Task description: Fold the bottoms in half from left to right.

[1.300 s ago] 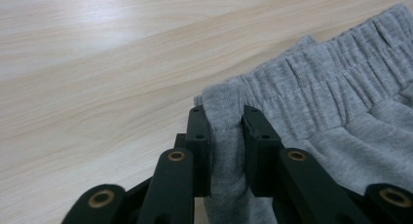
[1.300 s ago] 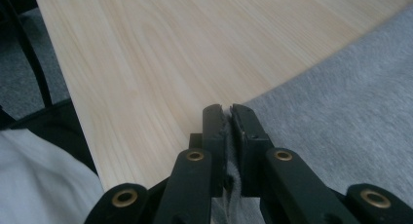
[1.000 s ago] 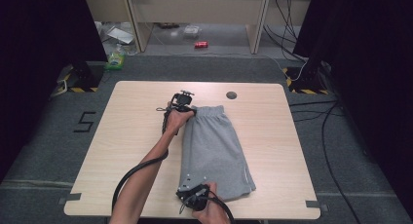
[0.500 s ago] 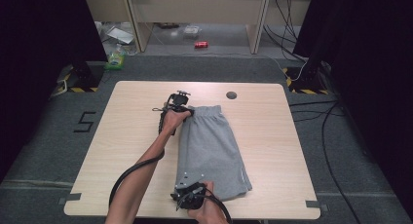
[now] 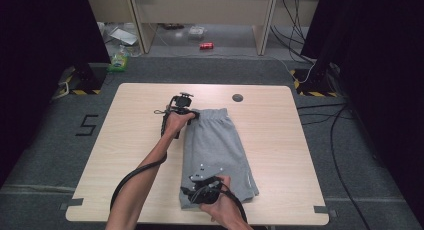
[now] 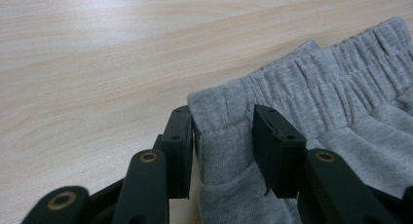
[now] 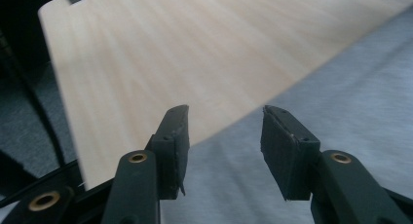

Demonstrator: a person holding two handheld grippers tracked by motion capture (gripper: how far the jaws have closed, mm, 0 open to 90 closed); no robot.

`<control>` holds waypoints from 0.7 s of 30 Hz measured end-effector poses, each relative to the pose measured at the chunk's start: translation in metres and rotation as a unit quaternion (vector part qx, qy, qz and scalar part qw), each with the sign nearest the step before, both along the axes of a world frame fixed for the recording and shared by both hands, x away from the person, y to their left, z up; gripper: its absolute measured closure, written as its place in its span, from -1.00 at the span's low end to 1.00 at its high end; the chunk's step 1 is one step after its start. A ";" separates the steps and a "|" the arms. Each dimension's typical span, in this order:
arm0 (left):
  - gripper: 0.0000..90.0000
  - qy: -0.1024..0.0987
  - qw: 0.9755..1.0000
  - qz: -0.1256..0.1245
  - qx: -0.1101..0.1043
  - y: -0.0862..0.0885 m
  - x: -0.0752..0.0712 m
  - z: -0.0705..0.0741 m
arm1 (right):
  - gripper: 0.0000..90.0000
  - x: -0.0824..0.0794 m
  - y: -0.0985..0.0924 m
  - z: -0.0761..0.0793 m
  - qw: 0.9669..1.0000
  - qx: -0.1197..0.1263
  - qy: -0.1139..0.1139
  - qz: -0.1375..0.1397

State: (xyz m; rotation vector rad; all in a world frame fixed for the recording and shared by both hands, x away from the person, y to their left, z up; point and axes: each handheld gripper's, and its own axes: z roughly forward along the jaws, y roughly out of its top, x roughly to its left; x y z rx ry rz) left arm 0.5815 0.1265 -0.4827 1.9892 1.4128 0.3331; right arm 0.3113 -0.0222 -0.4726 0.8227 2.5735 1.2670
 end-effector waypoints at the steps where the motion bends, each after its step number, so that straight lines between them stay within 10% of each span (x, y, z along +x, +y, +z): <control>1: 0.31 0.001 1.000 -0.001 -0.001 0.000 0.000 0.000 | 0.18 0.000 0.000 0.000 1.000 0.000 0.000 0.000; 21: 0.12 0.010 1.000 0.002 -0.020 0.005 -0.002 -0.002 | 0.00 0.104 -0.079 0.012 0.991 0.009 -0.024 -0.131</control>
